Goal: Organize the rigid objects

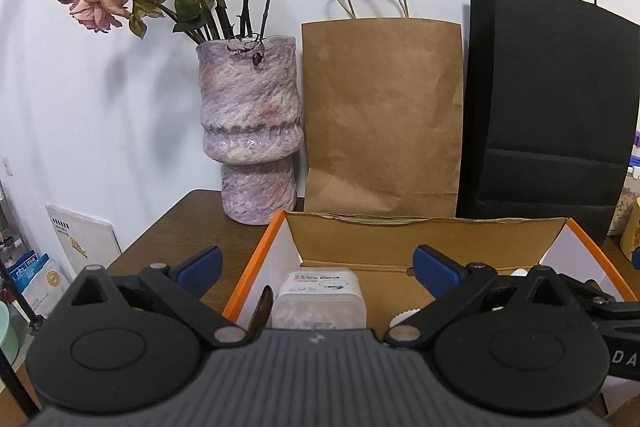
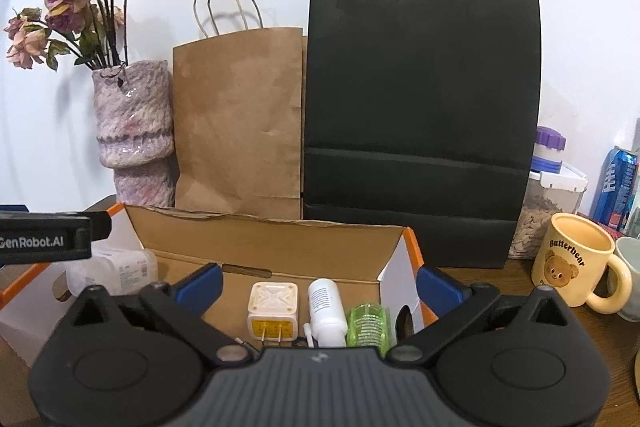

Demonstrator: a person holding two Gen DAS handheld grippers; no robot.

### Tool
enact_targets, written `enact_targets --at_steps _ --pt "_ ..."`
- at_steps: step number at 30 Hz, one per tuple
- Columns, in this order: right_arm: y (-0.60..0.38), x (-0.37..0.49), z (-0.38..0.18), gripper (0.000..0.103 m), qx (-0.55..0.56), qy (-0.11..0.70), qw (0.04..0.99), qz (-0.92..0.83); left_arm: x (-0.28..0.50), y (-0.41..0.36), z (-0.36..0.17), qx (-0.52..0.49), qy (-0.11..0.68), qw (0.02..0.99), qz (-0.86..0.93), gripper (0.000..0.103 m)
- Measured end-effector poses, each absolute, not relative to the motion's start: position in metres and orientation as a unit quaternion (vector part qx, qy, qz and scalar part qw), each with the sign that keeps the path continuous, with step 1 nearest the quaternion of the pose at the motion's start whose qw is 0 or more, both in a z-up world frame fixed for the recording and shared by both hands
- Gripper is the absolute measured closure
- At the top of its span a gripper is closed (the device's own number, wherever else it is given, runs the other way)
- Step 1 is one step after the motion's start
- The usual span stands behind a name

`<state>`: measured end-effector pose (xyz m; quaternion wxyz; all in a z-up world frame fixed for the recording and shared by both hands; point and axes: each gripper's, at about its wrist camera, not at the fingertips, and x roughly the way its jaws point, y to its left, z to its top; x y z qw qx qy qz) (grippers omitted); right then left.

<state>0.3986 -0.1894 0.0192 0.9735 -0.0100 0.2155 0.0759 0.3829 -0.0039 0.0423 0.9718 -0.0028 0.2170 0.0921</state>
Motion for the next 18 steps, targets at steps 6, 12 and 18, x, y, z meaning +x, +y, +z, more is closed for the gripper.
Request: enact_targets --at_steps 6,12,18 --pt "-0.194 0.39 0.023 0.0 -0.005 0.214 0.974 0.076 0.377 -0.002 0.045 -0.006 0.216 0.972 0.093 0.0" --pt "-0.2 0.379 0.027 0.0 -0.004 0.21 0.975 0.073 0.364 -0.002 0.05 -0.006 0.207 0.974 0.095 0.0" --pt "-0.204 0.365 0.032 0.0 -0.001 0.203 0.976 0.075 0.348 0.001 0.053 -0.013 0.204 0.974 0.098 0.0"
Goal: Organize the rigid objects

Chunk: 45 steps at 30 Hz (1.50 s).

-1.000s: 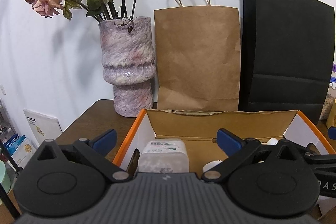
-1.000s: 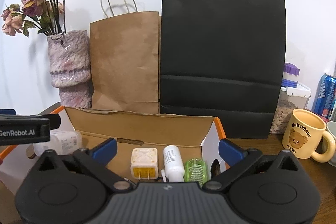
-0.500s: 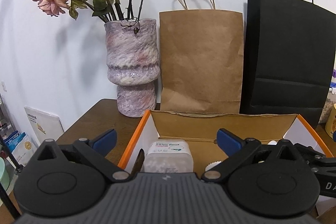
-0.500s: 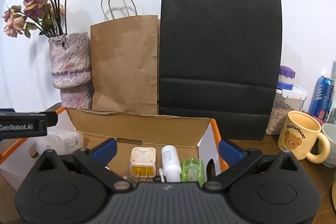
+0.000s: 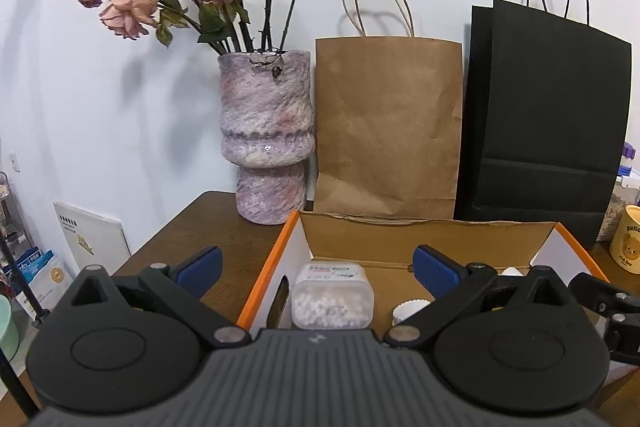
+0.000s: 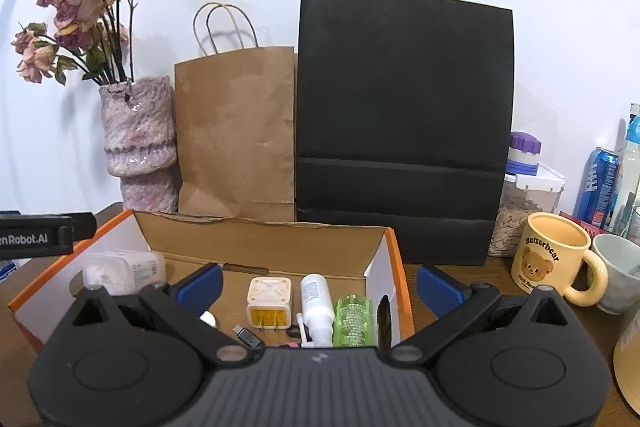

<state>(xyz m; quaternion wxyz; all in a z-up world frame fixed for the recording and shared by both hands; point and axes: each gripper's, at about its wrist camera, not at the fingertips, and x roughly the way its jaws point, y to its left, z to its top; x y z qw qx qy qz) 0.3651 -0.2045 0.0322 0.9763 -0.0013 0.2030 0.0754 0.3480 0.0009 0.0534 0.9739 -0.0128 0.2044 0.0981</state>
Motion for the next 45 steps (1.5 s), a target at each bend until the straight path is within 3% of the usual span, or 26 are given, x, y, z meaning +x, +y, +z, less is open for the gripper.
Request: enact_targets --at_steps 29,45 --pt "-0.215 0.261 0.053 0.0 -0.001 0.177 0.981 0.08 0.244 -0.004 0.074 -0.022 0.184 0.98 0.075 0.0" --pt "-0.224 0.164 0.063 0.0 0.0 0.154 0.985 0.081 0.147 -0.004 0.076 -0.005 0.172 0.984 0.049 0.0"
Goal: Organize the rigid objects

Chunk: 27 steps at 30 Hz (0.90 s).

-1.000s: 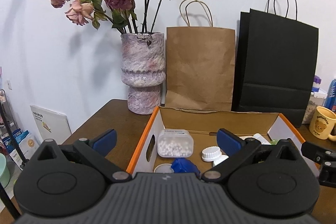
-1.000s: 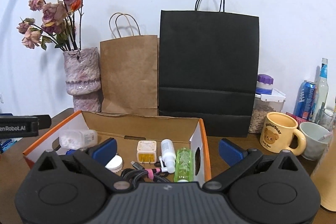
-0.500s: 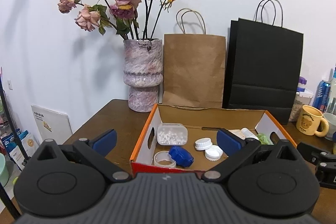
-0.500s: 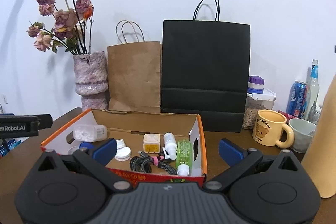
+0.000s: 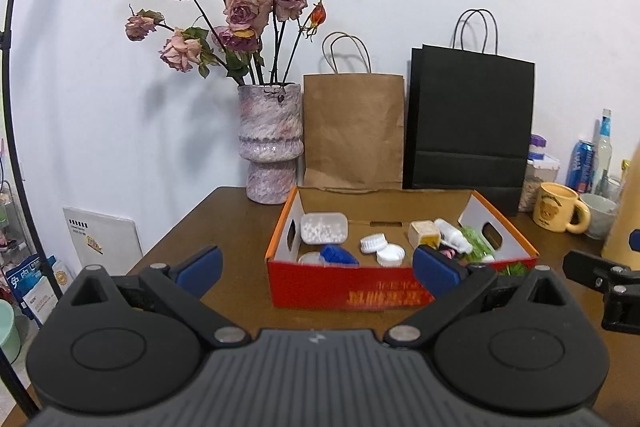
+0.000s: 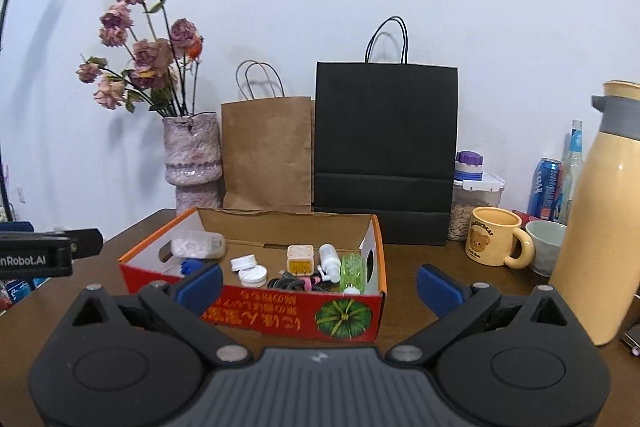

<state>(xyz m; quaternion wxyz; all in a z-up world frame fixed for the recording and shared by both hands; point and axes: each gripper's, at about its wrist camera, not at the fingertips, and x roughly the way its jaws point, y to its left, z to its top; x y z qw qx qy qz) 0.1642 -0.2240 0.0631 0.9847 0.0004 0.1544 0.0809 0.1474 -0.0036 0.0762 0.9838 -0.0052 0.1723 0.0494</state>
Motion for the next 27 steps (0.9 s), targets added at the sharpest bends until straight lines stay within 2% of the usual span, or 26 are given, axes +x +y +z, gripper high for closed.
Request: enact_targets --at_steps 14,27 --pt "-0.229 0.074 0.06 0.0 0.006 0.149 0.986 0.078 0.068 0.0 0.065 0.019 0.172 0.985 0.026 0.0" --pt "-0.23 0.021 0.048 0.0 0.005 0.154 0.985 0.075 0.025 0.011 0.047 0.005 0.185 0.982 0.03 0.0"
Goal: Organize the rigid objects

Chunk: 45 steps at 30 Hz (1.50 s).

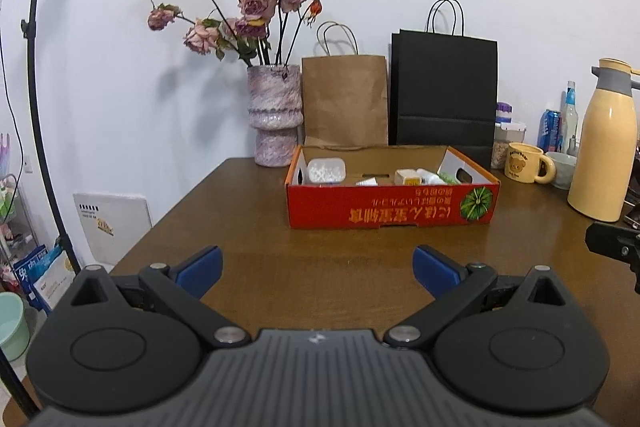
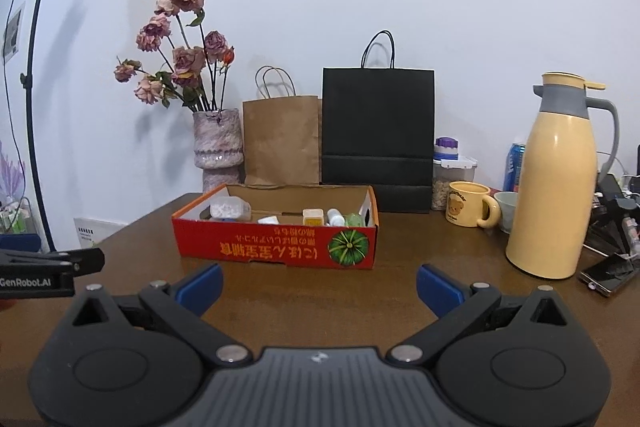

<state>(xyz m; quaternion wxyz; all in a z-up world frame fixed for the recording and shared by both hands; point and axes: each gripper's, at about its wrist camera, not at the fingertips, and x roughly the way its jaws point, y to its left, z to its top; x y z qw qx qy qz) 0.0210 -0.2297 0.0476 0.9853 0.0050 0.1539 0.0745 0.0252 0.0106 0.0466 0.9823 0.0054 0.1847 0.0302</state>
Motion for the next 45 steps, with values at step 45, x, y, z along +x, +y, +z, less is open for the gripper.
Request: enact_targets --at_steps 45 --pt "-0.228 0.006 0.024 0.0 0.007 0.183 0.98 0.082 0.006 0.016 0.024 -0.007 0.208 0.978 0.025 0.0"
